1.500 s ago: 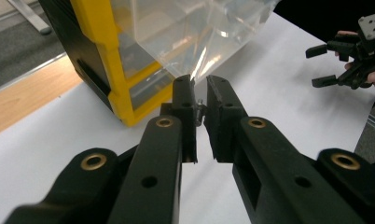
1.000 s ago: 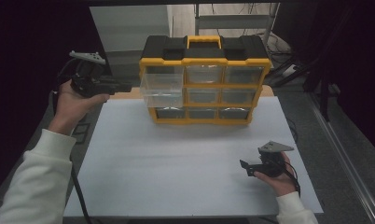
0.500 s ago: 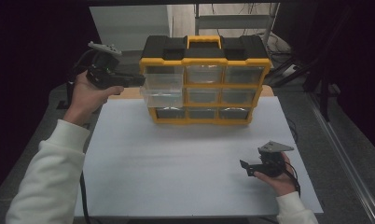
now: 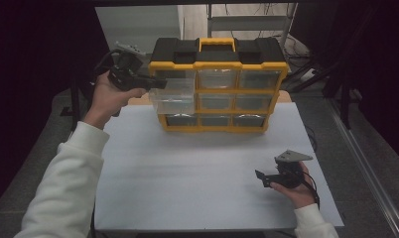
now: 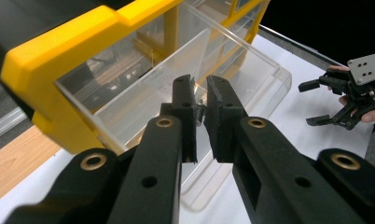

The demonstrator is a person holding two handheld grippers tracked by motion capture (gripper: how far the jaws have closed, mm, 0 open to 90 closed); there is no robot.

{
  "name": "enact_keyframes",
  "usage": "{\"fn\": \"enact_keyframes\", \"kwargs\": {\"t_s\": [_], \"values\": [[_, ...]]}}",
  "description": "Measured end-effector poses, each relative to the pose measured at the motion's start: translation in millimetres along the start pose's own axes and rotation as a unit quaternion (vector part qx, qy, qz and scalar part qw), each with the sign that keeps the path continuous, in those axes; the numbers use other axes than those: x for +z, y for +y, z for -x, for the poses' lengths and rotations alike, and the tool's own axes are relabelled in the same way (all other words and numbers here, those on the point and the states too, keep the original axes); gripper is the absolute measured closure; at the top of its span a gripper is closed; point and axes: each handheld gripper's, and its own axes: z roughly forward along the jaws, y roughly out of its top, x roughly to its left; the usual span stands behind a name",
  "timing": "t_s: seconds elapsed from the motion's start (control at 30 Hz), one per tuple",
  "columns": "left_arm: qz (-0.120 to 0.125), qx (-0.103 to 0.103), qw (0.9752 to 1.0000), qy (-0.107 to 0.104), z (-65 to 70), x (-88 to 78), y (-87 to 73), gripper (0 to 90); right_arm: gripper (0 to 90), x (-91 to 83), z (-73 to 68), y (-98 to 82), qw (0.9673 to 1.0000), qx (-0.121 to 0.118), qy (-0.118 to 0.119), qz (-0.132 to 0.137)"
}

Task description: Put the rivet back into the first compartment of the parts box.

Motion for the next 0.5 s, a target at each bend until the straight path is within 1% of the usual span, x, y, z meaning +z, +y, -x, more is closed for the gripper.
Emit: {"fn": "enact_keyframes", "kwargs": {"t_s": [0.17, 0.3, 0.4, 0.43, 0.47, 0.5], "values": [[-0.002, 0.002, 1.0, -0.003, 1.5, 6.0, 2.8, 83.2, 10.0, -0.2, 0.6, -0.1, 1.0, 0.001, -0.001, 0.0], [-0.009, 0.005, 0.9999, -0.008, 0.9, 10.8, 3.0, 83.2, 10.1, 0.2, 0.3, -0.1, 1.0, 0.001, -0.001, -0.001], [-0.001, 0.004, 1.0, -0.007, 1.2, 10.9, 2.9, 82.5, 10.1, 0.0, 0.4, -0.2, 1.0, 0.002, -0.003, -0.001], [0.003, 0.004, 1.0, -0.004, 1.5, 10.8, 2.8, 81.4, 10.1, 0.1, 0.5, -0.2, 1.0, 0.002, -0.002, -0.001], [0.004, 0.004, 1.0, 0.0, 1.9, 10.9, 2.7, 75.9, 10.1, 0.1, 0.5, -0.2, 1.0, 0.002, -0.002, -0.001], [0.002, 0.005, 1.0, 0.006, 2.7, 11.6, 2.4, 64.4, 10.1, 0.1, 0.4, -0.2, 1.0, 0.001, -0.003, -0.001]]}}
